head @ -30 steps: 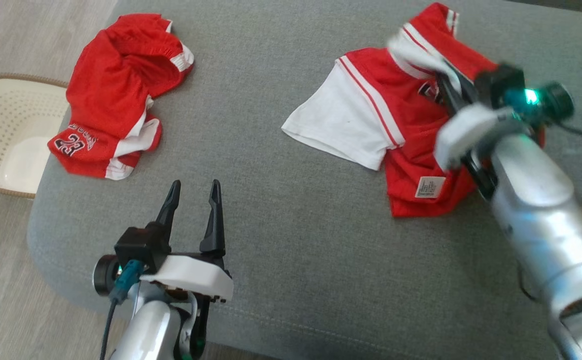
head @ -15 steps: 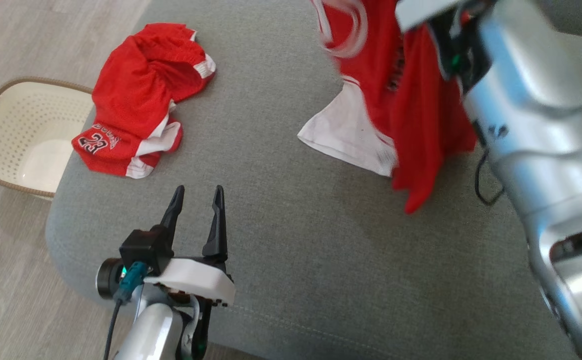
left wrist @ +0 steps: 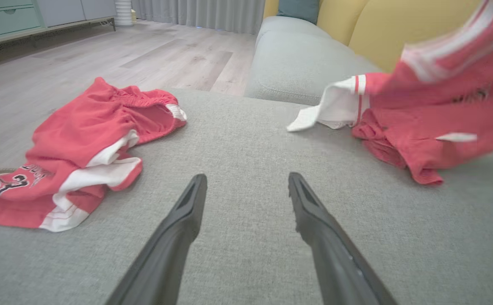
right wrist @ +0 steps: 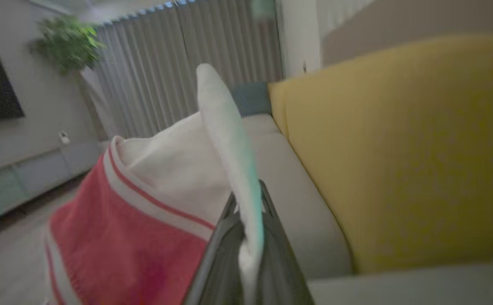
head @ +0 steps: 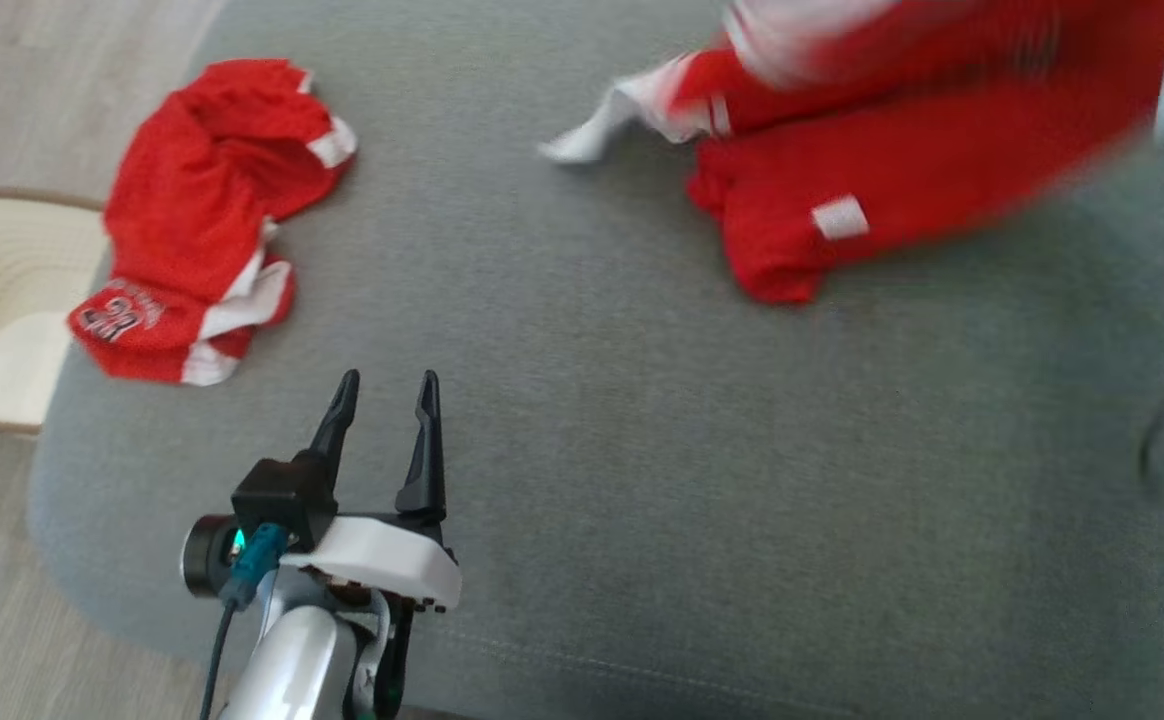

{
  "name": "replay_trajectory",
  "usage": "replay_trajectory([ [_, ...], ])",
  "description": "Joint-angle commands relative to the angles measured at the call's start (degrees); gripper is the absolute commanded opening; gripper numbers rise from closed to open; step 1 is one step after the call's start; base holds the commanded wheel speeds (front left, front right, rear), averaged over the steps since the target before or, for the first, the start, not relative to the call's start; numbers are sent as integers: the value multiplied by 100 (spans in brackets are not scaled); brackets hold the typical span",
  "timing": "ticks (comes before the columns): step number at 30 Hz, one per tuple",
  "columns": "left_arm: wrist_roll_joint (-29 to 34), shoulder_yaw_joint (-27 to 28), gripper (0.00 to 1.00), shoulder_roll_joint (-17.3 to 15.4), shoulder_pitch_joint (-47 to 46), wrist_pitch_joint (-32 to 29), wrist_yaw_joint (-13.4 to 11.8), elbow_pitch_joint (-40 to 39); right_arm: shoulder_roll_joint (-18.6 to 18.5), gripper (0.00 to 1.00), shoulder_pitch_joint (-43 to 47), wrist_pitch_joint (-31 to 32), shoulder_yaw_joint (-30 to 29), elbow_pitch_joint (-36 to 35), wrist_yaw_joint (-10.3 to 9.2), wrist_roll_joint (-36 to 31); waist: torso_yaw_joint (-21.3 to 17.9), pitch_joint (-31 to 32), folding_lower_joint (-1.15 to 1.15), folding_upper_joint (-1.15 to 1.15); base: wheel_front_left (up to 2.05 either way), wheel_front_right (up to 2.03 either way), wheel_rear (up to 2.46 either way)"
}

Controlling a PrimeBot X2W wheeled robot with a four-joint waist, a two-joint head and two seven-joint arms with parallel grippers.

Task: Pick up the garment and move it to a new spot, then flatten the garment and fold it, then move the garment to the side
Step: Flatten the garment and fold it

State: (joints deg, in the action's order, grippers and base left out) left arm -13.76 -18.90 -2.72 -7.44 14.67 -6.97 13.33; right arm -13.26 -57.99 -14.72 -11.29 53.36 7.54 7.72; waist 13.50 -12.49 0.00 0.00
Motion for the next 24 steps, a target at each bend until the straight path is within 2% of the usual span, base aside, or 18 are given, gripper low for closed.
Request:
replay_trajectory([
  [1,37,226,100,-16,-232,33,41,-139,55,0,288,-28,-120,-30,-5,-230,-180,-81,0,0,0,0,0],
  [4,62,212,100,-16,-304,33,78,-119,-71,3,878,-28,-552,179,-5,-728,-344,-143,0,0,0,0,0],
  [5,72,208,100,-16,-331,33,93,-105,-74,31,1040,-28,-699,248,-5,-873,-393,-155,0,0,0,0,0],
  [6,82,203,100,-16,-353,33,106,-87,-57,99,1181,-28,-838,302,-5,-1016,-441,-157,0,0,0,0,0],
  [9,91,186,100,-16,-403,33,127,-46,128,100,1490,-28,-1184,174,-5,-1306,-566,-149,0,0,0,0,0],
  [13,99,143,100,-16,-455,33,150,-15,480,100,1853,-28,-1362,-386,-5,-1503,-724,-121,0,0,0,0,0],
  [18,117,122,100,-16,-523,33,188,39,895,100,2293,-28,-1079,-1007,-5,-1409,-1039,-143,0,0,0,0,0],
  [24,132,3,100,-16,-745,33,264,92,1015,100,2546,-28,-633,-1507,-5,-1194,-1388,-299,0,0,0,0,0],
])
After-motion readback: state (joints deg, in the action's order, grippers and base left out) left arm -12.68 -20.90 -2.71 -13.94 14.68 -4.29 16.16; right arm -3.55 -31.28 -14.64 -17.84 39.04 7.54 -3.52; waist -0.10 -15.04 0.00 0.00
